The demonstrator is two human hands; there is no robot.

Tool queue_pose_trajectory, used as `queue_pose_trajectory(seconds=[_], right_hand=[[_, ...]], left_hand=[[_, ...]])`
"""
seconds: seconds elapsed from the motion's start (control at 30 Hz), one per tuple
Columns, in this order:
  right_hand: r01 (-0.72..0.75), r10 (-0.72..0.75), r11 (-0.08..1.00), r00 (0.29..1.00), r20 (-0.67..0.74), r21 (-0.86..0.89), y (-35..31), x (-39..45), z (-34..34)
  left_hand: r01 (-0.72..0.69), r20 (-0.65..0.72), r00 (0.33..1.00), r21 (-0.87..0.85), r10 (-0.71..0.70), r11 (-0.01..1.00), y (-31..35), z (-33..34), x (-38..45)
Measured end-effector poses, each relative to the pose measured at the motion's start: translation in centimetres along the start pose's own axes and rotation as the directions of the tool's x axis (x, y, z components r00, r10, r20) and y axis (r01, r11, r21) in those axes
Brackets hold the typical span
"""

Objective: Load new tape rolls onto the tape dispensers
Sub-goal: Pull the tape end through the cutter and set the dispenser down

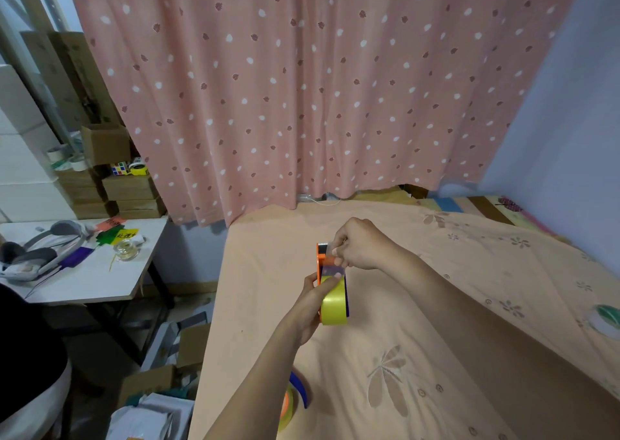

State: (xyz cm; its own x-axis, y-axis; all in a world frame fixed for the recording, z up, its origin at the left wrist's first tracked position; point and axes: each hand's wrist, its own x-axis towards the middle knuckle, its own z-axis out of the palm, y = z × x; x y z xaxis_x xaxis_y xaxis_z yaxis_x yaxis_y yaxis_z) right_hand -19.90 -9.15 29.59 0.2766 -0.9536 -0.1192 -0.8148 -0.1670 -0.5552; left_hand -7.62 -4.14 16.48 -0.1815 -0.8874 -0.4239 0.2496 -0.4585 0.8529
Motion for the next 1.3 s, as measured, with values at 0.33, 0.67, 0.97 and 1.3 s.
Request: queue_pose_trajectory(seconds=[0.33,0.67,0.97,1.3], right_hand=[[-0.061,0.063,0.997,0.998,-0.03,0.035,0.2,0.0,0.0],[-0.228,0.245,0.959,0.965,-0.09,0.167,0.3,1.2,-1.1],[-0.271,0.281,0.954,0.957,-0.069,0.125,0.0,2.4,-2.1],[-0.184,0.178,0.976,0.982,0.065,0.119,-1.2,3.5,-3.2]], left_hand=[[0.003,-0.003,1.0,-0.043,-0.003,0.999,0.7,-0.6,0.1],[-0.035,0.032,0.999,-0.069,0.037,0.997,-0.2,-0.8,-0.2],[-0.069,0.062,0.996,-0.048,0.071,0.996,-0.9,-1.0,-0.4],[-0.037,0.128,0.991,0.082,0.026,0.996,-1.2,-1.5,-0.8]])
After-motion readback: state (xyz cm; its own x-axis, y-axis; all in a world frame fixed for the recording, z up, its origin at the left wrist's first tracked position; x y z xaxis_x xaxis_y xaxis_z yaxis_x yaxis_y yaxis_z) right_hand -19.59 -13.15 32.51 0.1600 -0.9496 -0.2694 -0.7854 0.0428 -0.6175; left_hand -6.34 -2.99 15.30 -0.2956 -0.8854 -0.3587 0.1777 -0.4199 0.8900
